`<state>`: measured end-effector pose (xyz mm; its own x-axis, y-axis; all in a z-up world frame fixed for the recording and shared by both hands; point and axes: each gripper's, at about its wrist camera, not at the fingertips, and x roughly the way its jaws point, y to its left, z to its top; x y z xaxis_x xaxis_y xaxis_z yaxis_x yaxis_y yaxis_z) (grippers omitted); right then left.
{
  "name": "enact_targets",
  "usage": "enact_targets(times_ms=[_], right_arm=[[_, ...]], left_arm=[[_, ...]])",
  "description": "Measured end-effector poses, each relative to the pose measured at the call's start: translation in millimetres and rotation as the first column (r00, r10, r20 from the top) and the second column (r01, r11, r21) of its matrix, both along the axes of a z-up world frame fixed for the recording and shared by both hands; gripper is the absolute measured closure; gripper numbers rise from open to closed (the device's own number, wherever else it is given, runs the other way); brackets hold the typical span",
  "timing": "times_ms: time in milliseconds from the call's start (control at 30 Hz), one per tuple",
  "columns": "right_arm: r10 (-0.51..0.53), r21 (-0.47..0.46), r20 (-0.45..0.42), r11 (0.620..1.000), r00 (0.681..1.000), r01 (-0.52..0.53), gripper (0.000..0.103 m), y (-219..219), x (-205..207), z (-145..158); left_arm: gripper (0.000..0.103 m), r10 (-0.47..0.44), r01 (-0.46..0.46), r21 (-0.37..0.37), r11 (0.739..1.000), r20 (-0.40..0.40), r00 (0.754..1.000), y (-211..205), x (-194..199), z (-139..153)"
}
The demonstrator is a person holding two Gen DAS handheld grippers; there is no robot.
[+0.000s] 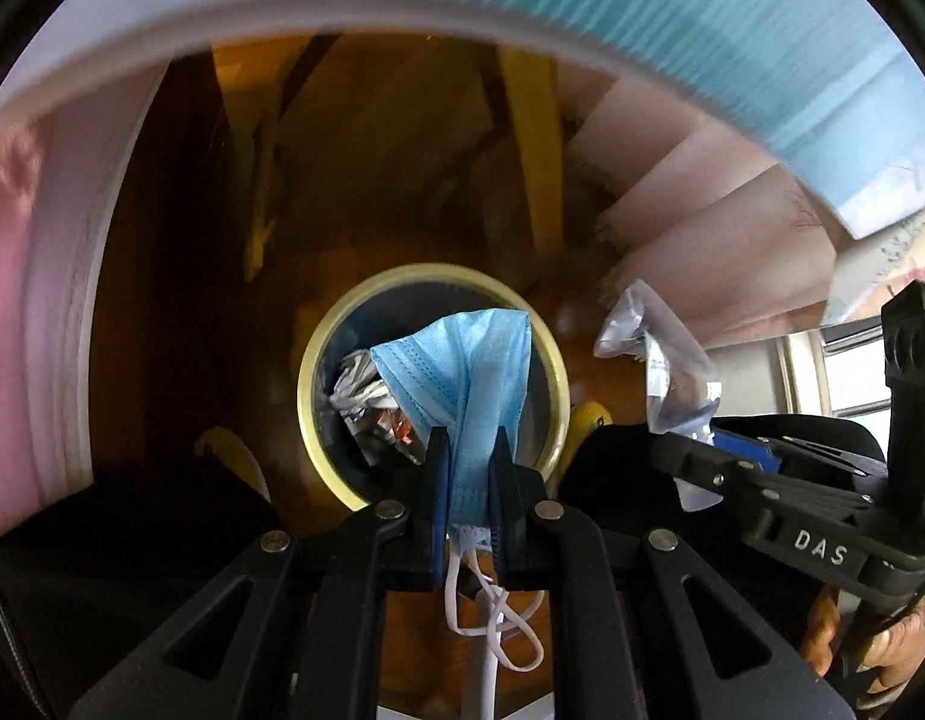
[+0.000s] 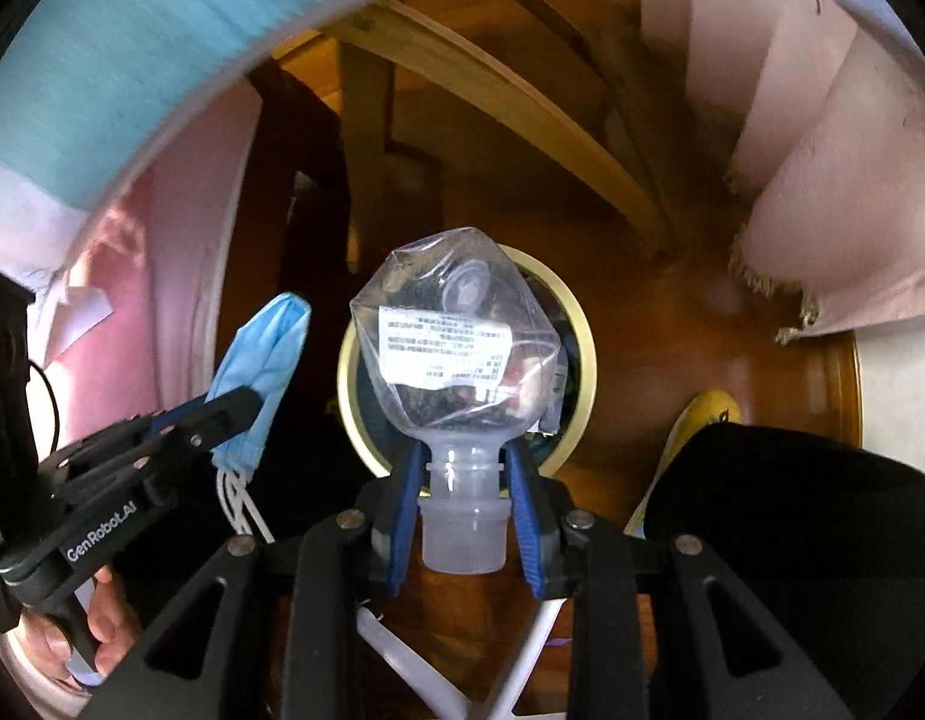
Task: Collect trash
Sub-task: 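Open both tools over the bin to drop the mask and bottle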
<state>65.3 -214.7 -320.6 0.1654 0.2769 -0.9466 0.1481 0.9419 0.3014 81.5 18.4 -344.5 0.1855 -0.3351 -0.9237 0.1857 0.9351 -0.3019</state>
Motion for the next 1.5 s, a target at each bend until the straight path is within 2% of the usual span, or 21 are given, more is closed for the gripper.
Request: enact_targets(times_ms=[200, 367, 833, 1000, 1133, 1200, 1267, 1300, 1400, 1500], right_arm=[[-0.071, 0.051, -0.051, 0.996, 0.996, 0.073, 0.074, -13.8, 3.1, -27.5], [-0.064, 0.081, -0.058, 0.994, 0.996, 0.068, 0.074, -9.9, 6.5, -36.4], [-0.081, 0.112, -0.072, 0.99, 0.994, 0.089, 0.074, -7.0, 10.0, -42.0], [-0.072, 0.13, -0.061, 0.988, 0.996, 0.08, 0.073, -4.0, 12.5, -41.8], [-0.073, 0.136, -0.032, 0.988, 0.997, 0.076, 0.073, -0.6, 14.7, -38.1], [-0.074, 0.138, -0.022, 0.987, 0.997, 0.077, 0.068, 0.0, 15.0, -37.0], [-0.074, 0.135, -0.009, 0.988, 0.997, 0.075, 0.061, -0.3, 15.5, -35.1], [-0.074, 0.137, -0.004, 0.988, 0.997, 0.074, 0.059, 0.1, 15.7, -34.4], [-0.068, 0.133, 0.009, 0.989, 0.998, 0.066, 0.054, 1.9, 16.8, -32.3], [-0.063, 0.127, 0.017, 0.99, 0.998, 0.061, 0.054, 2.7, 17.3, -31.0]], left_arm=[[0.094, 0.051, -0.052, -0.021, 0.998, -0.042, 0.998, 5.6, 10.2, -15.0], [0.094, 0.055, -0.056, -0.011, 0.998, -0.067, 0.996, 0.2, 10.1, -19.1], [0.093, 0.097, -0.104, -0.059, 0.993, -0.116, 0.989, 3.5, 17.3, -29.3], [0.089, 0.094, -0.101, -0.061, 0.993, -0.115, 0.989, 0.6, 18.1, -28.7], [0.076, 0.129, -0.134, -0.037, 0.99, -0.116, 0.985, 3.7, 19.4, -29.4], [0.07, 0.146, -0.15, -0.024, 0.988, -0.121, 0.982, 5.4, 20.6, -31.0], [0.049, 0.159, -0.162, -0.017, 0.987, -0.12, 0.98, 7.1, 21.4, -30.9], [0.045, 0.165, -0.167, -0.011, 0.986, -0.113, 0.98, 7.3, 22.1, -29.4], [0.042, 0.171, -0.171, -0.002, 0.985, -0.092, 0.981, 8.8, 23.2, -26.1], [0.031, 0.186, -0.186, 0.003, 0.982, -0.088, 0.979, 11.2, 22.8, -25.0]])
